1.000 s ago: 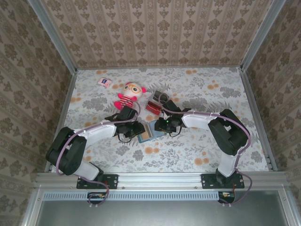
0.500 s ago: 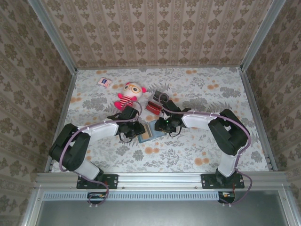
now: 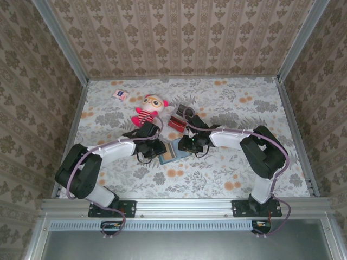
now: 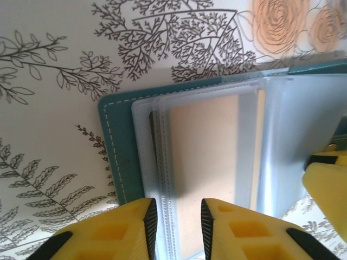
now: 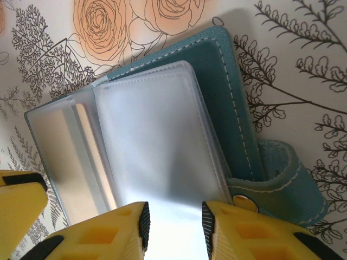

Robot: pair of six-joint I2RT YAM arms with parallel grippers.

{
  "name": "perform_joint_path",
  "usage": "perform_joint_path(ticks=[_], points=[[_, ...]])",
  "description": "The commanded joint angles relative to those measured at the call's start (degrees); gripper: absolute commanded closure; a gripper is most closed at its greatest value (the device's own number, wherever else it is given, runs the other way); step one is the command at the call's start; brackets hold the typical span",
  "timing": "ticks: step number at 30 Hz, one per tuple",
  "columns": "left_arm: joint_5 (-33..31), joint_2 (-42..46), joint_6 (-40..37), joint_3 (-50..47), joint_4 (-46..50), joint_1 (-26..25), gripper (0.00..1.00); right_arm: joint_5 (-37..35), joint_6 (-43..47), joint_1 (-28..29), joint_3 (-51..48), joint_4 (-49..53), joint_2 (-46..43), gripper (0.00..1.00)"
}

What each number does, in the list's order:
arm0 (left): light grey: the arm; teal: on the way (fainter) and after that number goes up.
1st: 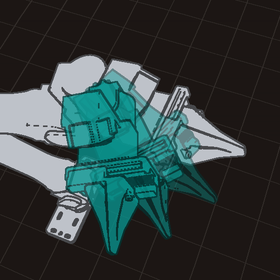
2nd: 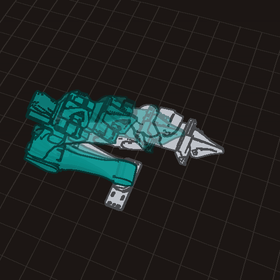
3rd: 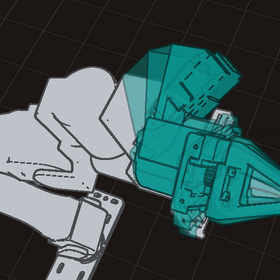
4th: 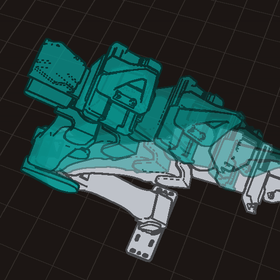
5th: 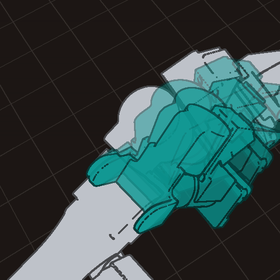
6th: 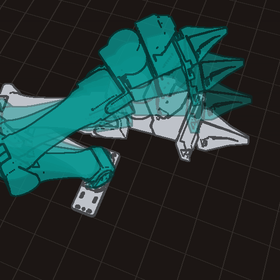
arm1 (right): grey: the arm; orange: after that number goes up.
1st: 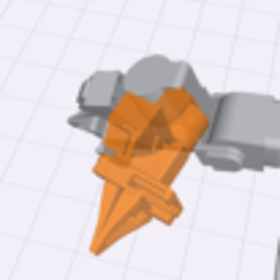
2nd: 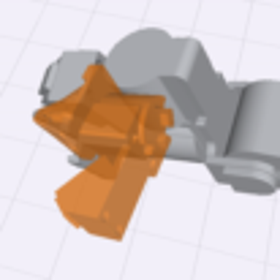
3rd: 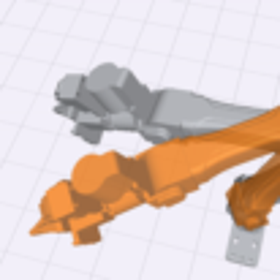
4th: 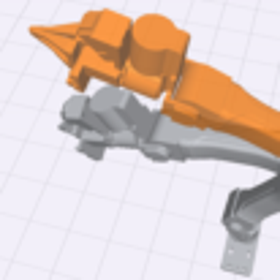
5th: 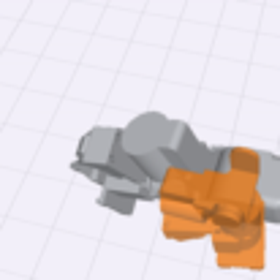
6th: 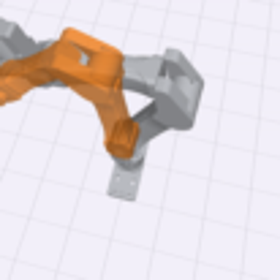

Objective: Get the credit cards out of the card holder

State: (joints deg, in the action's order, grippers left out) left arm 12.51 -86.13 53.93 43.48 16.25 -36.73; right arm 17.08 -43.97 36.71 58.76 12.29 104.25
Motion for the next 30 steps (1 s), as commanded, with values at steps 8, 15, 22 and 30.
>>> perform_joint_path(ticks=[8,15,22,30], points=[[0.1,-0.1,-1.0,0.2,-0.4,-0.2,0.74,-2.1,-1.2,0.5,-1.2,6.1,2.2,0.64],[1.1,-1.7,-0.9,0.1,-2.0,-0.1,0.74,-1.8,-1.1,0.5,-1.3,6.0,2.6,0.65],[1.0,-2.6,-0.7,-0.2,-2.0,0.0,0.73,-1.7,-1.1,0.5,-1.2,6.0,2.8,0.65],[2.1,-3.6,-0.7,-0.1,-3.2,0.0,0.72,-1.7,-1.0,0.5,-1.2,6.0,3.0,0.65]])
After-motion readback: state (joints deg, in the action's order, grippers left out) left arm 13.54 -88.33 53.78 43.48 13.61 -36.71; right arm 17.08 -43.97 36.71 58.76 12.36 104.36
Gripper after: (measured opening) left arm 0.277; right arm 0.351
